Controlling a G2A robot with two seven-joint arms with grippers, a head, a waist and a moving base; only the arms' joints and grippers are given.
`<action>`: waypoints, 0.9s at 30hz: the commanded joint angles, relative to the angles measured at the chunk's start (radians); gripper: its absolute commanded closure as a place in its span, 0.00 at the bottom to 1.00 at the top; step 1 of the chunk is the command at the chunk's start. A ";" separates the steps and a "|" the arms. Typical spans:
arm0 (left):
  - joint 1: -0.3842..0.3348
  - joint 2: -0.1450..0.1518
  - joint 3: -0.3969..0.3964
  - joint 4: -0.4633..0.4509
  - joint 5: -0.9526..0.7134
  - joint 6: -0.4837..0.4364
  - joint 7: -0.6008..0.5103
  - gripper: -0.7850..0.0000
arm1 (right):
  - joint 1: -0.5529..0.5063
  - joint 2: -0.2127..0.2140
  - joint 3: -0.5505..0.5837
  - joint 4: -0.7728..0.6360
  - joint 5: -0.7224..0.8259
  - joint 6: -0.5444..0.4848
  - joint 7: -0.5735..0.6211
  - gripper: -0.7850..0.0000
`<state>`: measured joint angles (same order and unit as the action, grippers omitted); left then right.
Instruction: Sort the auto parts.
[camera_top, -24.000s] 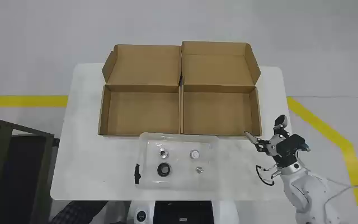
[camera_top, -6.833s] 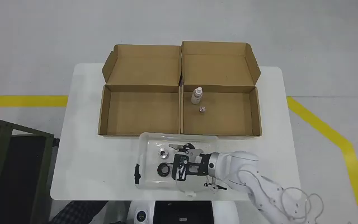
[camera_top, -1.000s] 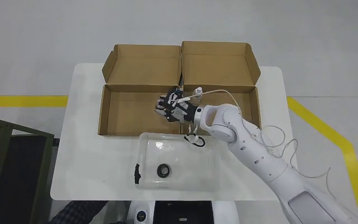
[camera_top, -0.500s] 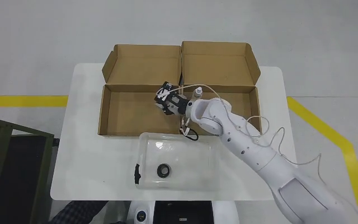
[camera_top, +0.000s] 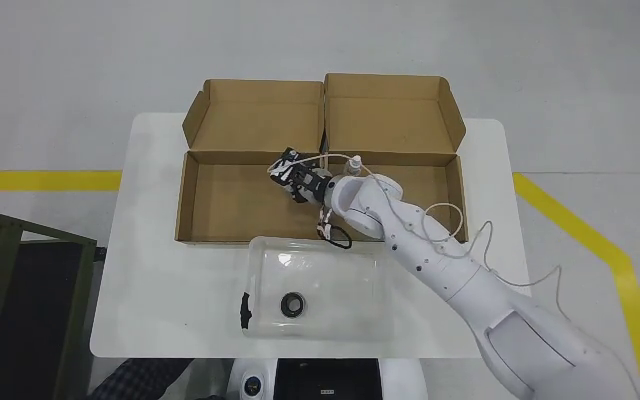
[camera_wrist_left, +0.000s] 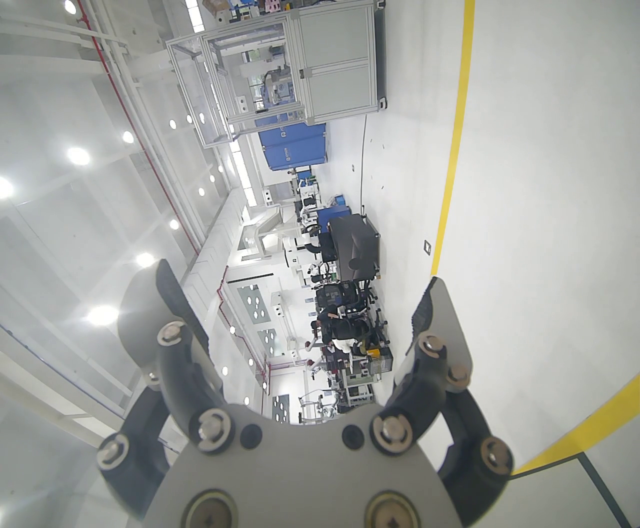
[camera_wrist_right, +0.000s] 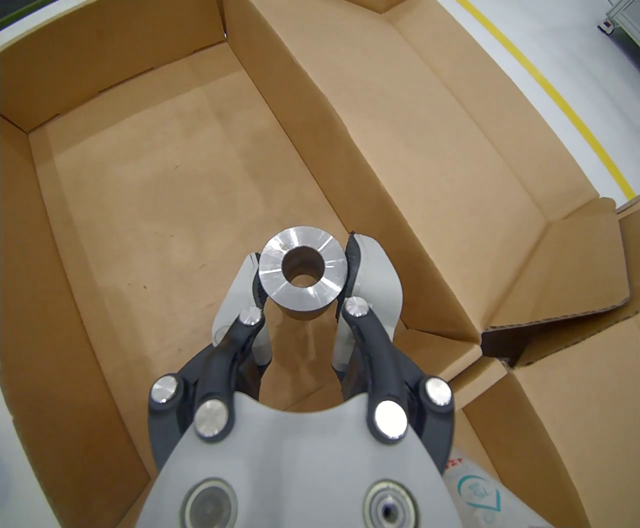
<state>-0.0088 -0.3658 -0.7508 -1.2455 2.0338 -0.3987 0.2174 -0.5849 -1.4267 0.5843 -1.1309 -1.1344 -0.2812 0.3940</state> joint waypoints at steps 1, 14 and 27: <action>0.000 0.000 0.000 0.000 0.000 0.000 0.000 0.00 | 0.002 -0.006 -0.002 0.009 -0.011 0.003 0.008 0.79; 0.000 0.000 0.000 0.000 0.000 0.000 0.000 0.00 | -0.005 -0.029 -0.001 0.016 -0.068 0.009 0.058 0.53; 0.000 0.000 0.000 0.000 0.000 0.000 0.000 0.00 | -0.092 0.004 0.096 -0.243 -0.130 -0.048 0.096 0.40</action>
<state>-0.0088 -0.3658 -0.7508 -1.2455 2.0338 -0.3987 0.2174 -0.6638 -1.4283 0.6672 -1.3419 -1.2615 -0.3176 0.4881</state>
